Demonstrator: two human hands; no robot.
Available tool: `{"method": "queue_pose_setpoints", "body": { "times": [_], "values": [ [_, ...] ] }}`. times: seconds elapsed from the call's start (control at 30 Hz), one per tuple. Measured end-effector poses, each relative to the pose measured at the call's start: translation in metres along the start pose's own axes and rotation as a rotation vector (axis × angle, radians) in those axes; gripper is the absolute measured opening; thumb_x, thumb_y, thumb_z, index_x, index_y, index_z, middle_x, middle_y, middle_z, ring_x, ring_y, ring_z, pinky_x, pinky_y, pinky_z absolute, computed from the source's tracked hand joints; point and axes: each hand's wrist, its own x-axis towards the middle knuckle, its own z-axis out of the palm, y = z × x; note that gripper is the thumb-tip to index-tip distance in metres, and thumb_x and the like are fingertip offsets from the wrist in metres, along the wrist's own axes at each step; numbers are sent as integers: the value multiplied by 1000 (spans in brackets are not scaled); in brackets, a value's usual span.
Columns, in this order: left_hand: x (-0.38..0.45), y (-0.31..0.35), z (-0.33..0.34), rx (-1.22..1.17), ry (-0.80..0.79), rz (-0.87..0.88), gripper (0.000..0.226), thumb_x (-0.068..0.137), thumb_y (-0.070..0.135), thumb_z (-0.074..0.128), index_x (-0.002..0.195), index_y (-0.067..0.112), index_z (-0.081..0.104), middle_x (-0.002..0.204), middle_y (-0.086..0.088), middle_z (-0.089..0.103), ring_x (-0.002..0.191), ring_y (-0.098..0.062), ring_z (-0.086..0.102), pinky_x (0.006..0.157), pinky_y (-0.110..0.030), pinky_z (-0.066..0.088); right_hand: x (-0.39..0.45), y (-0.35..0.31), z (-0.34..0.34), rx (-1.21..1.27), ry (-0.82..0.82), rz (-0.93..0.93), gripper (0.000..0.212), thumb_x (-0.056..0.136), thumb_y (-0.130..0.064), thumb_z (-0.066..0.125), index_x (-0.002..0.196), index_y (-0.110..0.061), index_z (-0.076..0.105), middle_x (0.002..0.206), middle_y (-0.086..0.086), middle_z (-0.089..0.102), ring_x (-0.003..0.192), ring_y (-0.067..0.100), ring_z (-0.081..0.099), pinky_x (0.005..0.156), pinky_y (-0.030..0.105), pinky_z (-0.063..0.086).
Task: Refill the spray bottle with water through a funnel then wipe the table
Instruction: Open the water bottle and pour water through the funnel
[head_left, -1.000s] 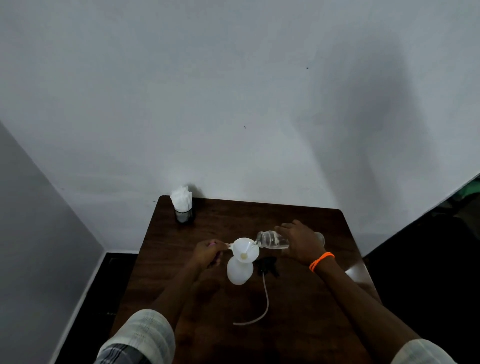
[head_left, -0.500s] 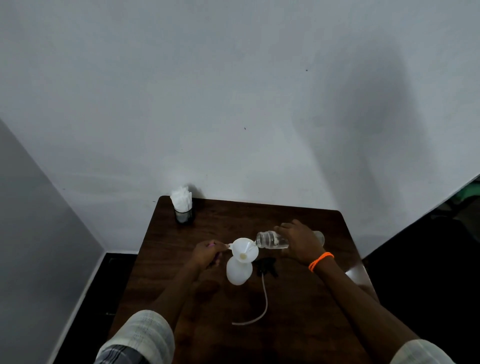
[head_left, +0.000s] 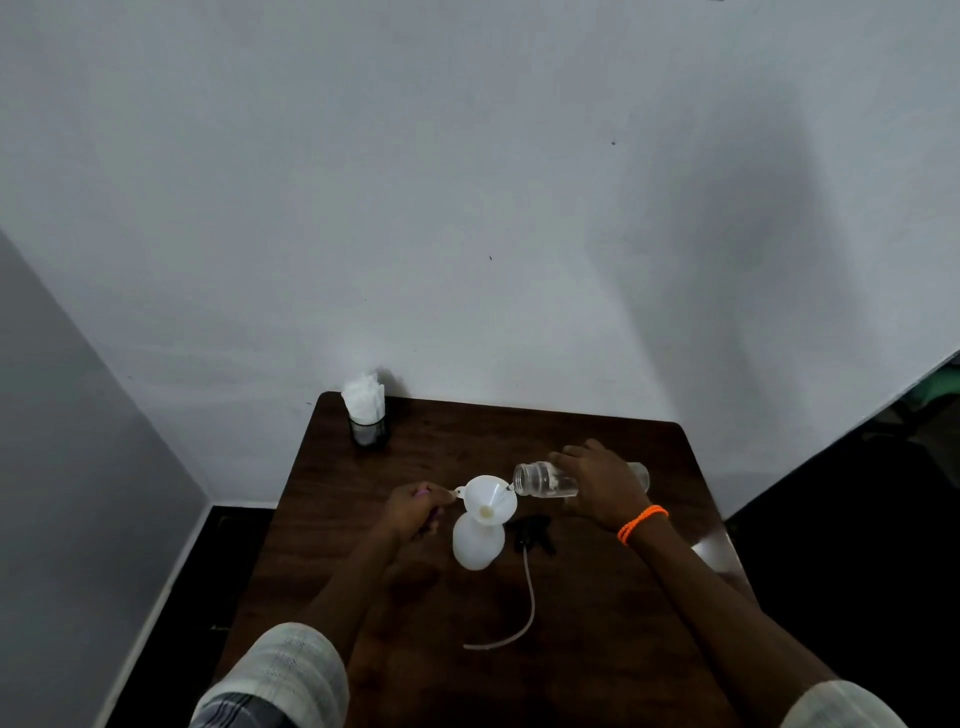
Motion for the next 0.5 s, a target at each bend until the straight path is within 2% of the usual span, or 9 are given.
{"method": "queue_pose_setpoints", "body": {
  "times": [0.5],
  "values": [
    [-10, 2, -3, 2, 5, 4, 25, 83, 16, 77, 97, -4, 71, 56, -5, 56, 44, -18, 46, 44, -22, 35, -1, 0, 3, -2, 16, 6, 70, 73, -34, 80, 138, -19, 58, 129, 3, 66, 111, 28, 55, 86, 42, 53]
  ]
}}
